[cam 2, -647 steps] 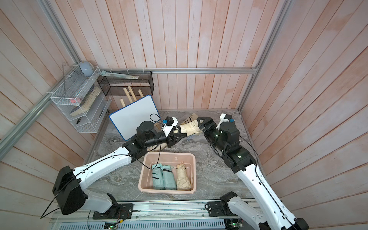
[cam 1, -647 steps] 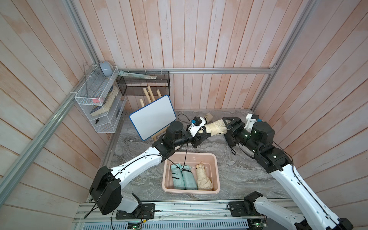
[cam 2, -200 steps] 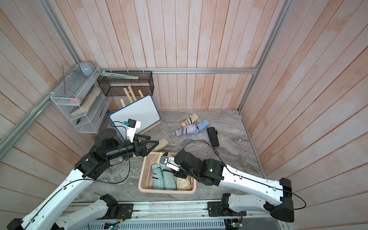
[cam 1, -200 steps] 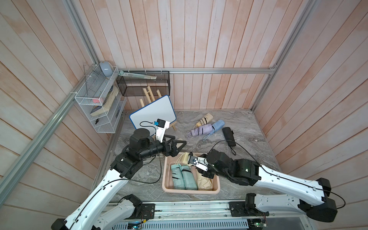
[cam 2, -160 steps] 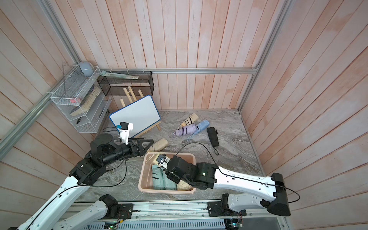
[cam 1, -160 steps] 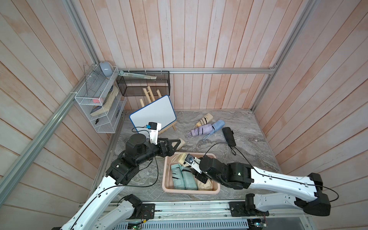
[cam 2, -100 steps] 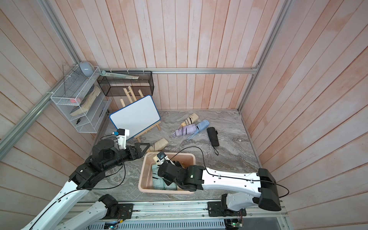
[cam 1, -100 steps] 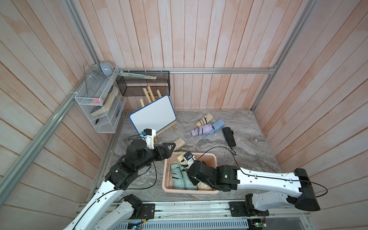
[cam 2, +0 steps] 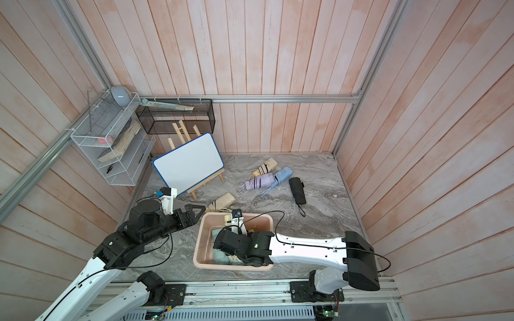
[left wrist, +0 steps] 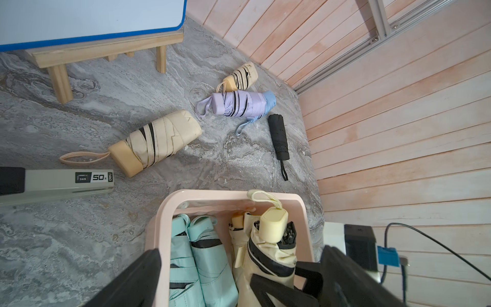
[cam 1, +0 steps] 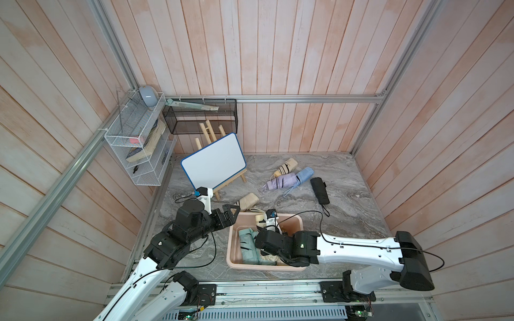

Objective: Put the umbrella into the storage box
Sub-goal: Place the umbrella in the storage box.

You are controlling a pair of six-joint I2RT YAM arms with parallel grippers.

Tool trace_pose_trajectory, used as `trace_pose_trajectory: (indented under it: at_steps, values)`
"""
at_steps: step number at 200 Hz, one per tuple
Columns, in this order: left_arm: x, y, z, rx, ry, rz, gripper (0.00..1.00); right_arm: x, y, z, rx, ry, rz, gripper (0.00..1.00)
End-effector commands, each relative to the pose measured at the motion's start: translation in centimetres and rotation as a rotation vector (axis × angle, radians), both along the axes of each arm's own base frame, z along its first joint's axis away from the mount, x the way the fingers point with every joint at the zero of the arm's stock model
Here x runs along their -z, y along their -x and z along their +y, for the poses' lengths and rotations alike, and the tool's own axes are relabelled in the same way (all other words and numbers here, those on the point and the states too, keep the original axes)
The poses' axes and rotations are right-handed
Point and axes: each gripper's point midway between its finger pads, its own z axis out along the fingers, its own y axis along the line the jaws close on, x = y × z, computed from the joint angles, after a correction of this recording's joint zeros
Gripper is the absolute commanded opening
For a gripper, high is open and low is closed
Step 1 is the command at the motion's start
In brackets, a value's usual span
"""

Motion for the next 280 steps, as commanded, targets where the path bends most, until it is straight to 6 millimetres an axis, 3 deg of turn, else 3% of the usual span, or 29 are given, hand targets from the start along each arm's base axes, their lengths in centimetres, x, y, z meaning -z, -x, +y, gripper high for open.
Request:
trace_pose_trajectory:
  at_steps: [1, 87, 99, 127, 166, 186, 209, 243, 280]
  values:
    - [1.2, 0.2, 0.6, -0.022, -0.02, 0.032, 1.0, 0.8, -0.1, -0.8, 0.108, -0.03, 0.049, 0.29]
    - [2.1, 0.5, 0.5, -0.01, -0.02, 0.059, 1.0, 5.3, -1.4, -1.7, 0.149, 0.066, 0.113, 0.33]
    - [2.3, 0.5, 0.4, -0.008, -0.016, 0.065, 1.0, 6.0, -1.3, -2.3, 0.157, 0.107, 0.131, 0.41]
    - [2.7, 0.6, 0.2, -0.006, -0.005, 0.083, 1.0, 6.1, -1.1, -3.1, 0.168, 0.174, 0.151, 0.69]
    - [3.2, 0.5, -0.2, 0.007, -0.006, 0.101, 1.0, 2.6, -1.5, -3.1, 0.145, 0.142, 0.105, 0.8]
    - [3.4, 0.4, -0.4, 0.011, -0.006, 0.106, 1.0, 1.3, -1.8, -3.8, 0.147, 0.149, 0.08, 0.77]
    - [3.7, 0.4, -0.5, 0.018, -0.007, 0.114, 0.99, 1.7, -1.6, -3.8, 0.126, 0.185, 0.086, 0.64]
    - [3.9, 0.3, -0.6, 0.024, -0.018, 0.12, 1.0, 4.1, -0.6, -2.7, 0.074, 0.194, 0.158, 0.41]
    - [4.2, 0.0, -0.9, 0.028, -0.022, 0.133, 1.0, 8.4, 2.0, -4.5, 0.059, 0.257, 0.295, 0.32]
